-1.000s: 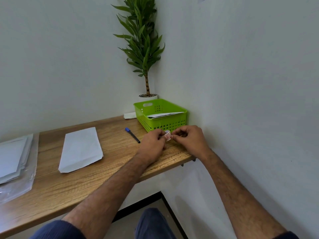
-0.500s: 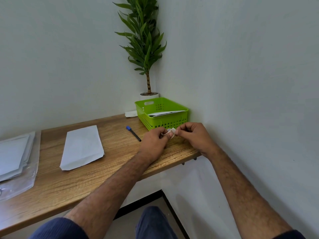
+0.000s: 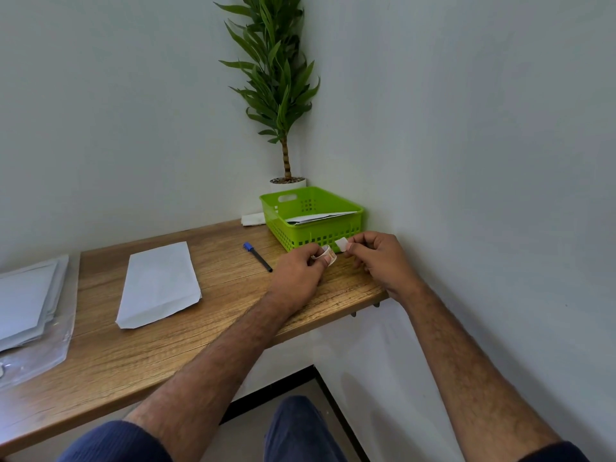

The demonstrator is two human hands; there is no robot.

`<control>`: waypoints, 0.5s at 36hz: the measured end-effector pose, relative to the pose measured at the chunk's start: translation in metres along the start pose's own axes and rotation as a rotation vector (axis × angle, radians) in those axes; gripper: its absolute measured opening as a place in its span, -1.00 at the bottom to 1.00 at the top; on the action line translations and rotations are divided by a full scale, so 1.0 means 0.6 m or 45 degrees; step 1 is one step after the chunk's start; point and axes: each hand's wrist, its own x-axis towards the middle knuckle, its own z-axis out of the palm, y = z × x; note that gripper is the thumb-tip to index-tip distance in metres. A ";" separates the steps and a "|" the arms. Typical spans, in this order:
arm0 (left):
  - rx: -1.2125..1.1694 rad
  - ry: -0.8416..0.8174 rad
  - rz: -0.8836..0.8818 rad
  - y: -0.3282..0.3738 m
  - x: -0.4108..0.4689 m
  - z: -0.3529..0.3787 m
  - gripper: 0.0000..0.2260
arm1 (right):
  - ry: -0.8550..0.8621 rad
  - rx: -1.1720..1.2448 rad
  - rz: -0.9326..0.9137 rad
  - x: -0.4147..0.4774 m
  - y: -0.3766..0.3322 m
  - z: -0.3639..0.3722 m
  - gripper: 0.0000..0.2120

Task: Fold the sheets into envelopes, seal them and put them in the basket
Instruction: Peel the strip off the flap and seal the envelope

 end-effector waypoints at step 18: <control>0.206 0.242 0.008 0.021 -0.018 -0.034 -0.74 | 0.046 0.182 -0.073 0.009 -0.065 0.029 -0.89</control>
